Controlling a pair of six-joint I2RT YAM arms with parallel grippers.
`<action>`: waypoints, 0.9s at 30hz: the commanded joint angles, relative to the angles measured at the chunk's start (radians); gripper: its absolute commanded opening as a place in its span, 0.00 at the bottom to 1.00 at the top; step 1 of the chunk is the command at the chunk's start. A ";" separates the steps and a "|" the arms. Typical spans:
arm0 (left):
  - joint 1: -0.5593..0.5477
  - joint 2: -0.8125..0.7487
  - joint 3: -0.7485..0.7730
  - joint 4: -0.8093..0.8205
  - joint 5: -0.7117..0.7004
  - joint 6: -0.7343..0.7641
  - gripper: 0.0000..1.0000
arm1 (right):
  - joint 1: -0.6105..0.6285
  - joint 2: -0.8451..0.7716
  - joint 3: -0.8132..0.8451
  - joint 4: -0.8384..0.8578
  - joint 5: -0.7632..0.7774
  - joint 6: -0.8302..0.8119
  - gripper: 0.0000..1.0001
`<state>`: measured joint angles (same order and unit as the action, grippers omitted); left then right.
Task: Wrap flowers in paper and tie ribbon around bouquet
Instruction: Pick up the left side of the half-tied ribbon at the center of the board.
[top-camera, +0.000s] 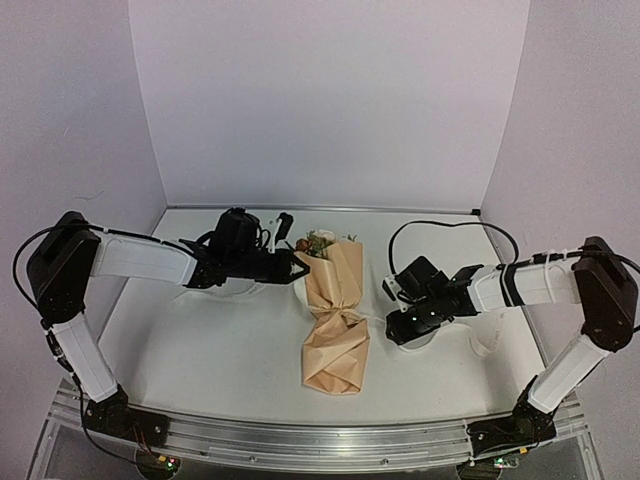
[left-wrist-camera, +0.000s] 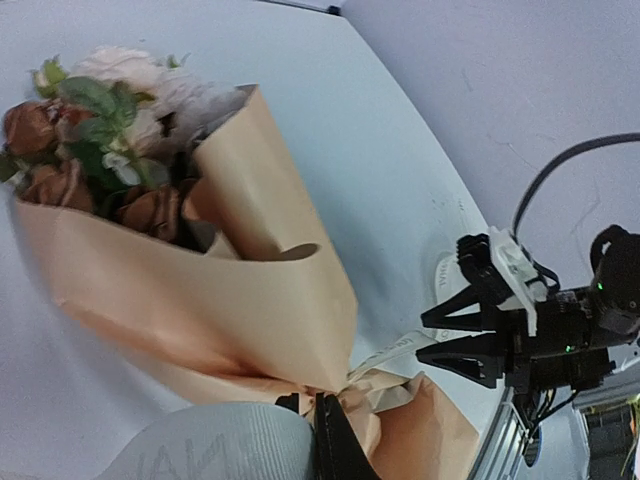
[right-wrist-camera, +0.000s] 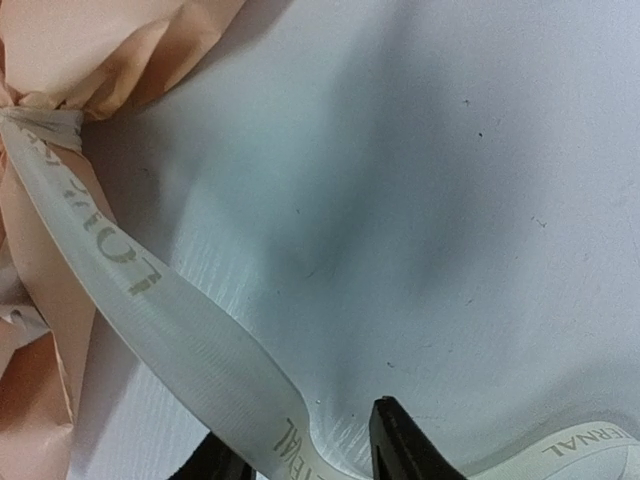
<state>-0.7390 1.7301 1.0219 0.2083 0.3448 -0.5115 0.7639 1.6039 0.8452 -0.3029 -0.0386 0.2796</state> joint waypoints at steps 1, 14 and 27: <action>-0.020 0.039 0.098 -0.036 0.127 0.088 0.08 | -0.002 -0.042 0.027 -0.013 0.027 0.042 0.50; -0.036 0.085 0.166 -0.018 0.282 -0.060 0.21 | -0.004 -0.099 0.116 0.235 -0.226 0.228 0.74; -0.095 0.221 0.374 -0.278 0.403 0.043 0.18 | -0.092 -0.186 0.008 0.265 -0.123 0.319 0.75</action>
<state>-0.7991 1.9121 1.2973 0.0556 0.6942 -0.5407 0.7084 1.5023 0.9133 -0.0353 -0.2262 0.5582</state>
